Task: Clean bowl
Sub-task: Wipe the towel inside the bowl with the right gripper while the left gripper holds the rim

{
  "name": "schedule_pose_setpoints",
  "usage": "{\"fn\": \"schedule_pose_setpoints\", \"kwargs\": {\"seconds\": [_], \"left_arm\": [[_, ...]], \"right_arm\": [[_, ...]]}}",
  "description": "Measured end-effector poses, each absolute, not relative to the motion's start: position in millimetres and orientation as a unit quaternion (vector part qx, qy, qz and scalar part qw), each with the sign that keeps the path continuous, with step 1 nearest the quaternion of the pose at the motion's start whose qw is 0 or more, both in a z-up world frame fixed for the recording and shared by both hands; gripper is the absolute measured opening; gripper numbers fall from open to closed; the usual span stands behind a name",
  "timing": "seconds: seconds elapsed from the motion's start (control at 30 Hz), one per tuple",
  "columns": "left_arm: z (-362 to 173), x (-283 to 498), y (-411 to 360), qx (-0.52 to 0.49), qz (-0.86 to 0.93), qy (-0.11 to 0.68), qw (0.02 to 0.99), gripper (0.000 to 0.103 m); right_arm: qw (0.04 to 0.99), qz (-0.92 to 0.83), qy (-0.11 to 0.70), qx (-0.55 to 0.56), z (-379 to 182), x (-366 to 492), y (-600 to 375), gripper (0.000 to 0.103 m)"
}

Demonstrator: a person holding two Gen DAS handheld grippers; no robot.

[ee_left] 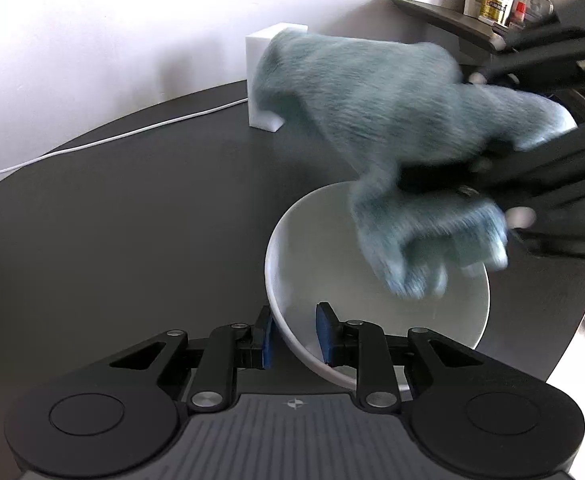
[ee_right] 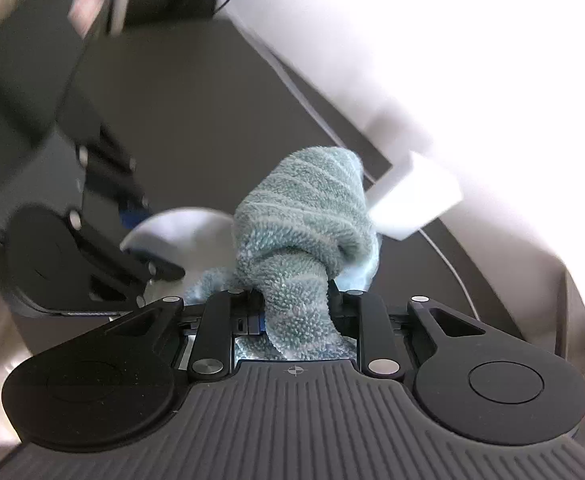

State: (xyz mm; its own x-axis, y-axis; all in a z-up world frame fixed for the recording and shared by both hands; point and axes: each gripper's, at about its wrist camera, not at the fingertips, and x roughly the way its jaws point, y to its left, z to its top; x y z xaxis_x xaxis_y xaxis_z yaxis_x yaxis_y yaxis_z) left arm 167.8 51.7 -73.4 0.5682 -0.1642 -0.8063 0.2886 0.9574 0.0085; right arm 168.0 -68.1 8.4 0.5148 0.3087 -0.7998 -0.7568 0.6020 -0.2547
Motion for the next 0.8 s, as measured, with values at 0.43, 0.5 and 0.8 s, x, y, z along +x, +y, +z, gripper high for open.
{"fn": "schedule_pose_setpoints", "kwargs": {"seconds": [0.43,0.5,0.8], "left_arm": [[-78.2,194.0,26.9,0.114,-0.146,0.447,0.875,0.025],[-78.0,189.1,26.4,0.118,-0.145,0.447,0.875,0.025],[-74.1,183.9,60.8,0.08,-0.117,0.453,0.88,0.028]], "right_arm": [[0.81,0.331,0.42,-0.242,-60.1,242.0,-73.3,0.03],[0.799,0.346,0.365,-0.329,-74.5,250.0,-59.0,0.029],[0.753,0.427,0.306,-0.396,-73.4,245.7,-38.7,0.027]]}}
